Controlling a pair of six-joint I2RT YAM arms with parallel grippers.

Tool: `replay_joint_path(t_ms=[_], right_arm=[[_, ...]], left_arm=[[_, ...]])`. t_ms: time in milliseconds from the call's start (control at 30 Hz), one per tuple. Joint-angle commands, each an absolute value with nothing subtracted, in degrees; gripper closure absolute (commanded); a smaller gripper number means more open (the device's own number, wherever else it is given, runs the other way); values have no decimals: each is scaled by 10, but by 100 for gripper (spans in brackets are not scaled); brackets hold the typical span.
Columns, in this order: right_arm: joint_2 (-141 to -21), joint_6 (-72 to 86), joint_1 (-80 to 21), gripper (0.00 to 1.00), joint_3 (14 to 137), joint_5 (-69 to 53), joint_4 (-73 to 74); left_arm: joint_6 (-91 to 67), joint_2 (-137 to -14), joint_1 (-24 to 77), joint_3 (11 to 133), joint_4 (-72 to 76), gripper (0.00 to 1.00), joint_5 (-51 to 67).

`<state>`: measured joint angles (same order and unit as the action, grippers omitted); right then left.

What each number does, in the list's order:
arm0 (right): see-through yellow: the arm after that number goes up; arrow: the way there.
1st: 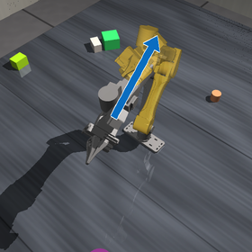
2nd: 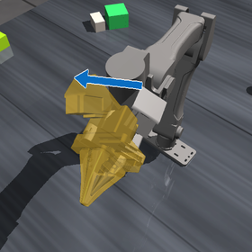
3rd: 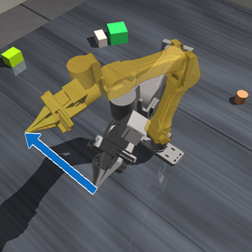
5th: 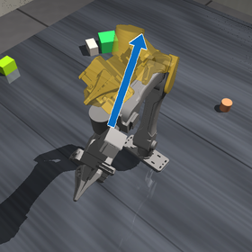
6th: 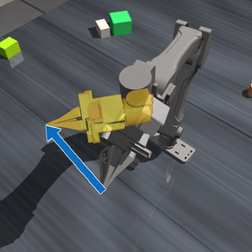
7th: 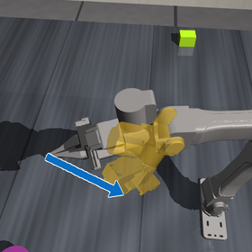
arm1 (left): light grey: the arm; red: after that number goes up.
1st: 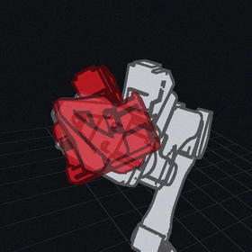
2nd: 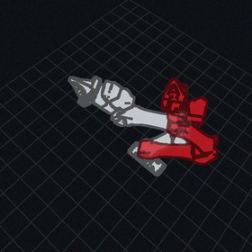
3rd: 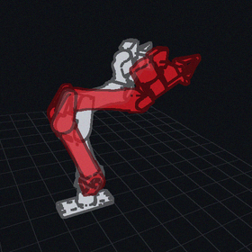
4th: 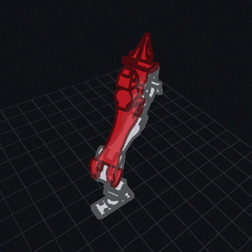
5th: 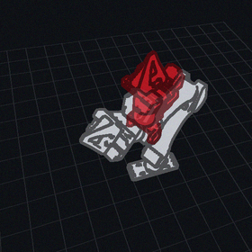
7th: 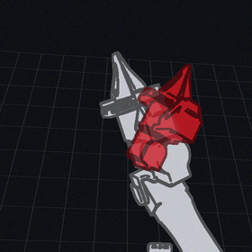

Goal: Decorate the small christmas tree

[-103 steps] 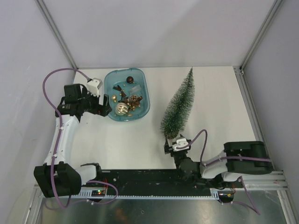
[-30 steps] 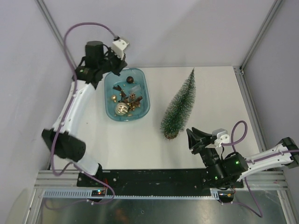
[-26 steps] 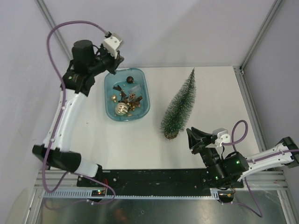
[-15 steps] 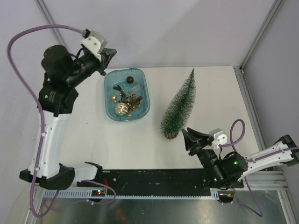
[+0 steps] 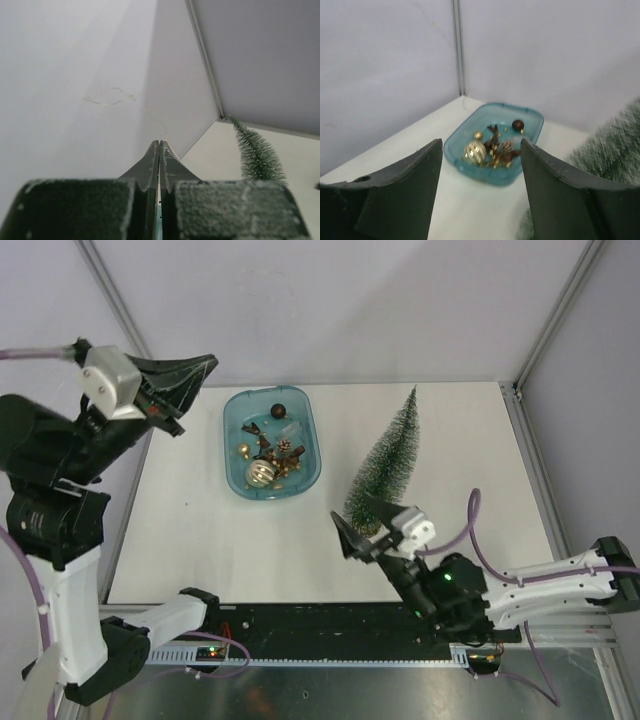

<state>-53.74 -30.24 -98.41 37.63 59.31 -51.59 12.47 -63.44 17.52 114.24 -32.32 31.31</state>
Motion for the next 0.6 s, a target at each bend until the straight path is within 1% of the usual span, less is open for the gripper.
replay_joint_path(t_ms=[0, 133, 300, 567], right_arm=[[-588, -162, -865, 29, 448, 372, -405], [-666, -134, -781, 23, 522, 236, -363], [-747, -137, -726, 21, 608, 109, -331], [-839, -137, -660, 22, 702, 16, -314]], left_arm=[[90, -622, 178, 1145, -322, 100, 344], [95, -608, 178, 1124, -322, 100, 347], [102, -593, 178, 1101, -322, 100, 350], [105, -574, 178, 1073, -322, 100, 356]])
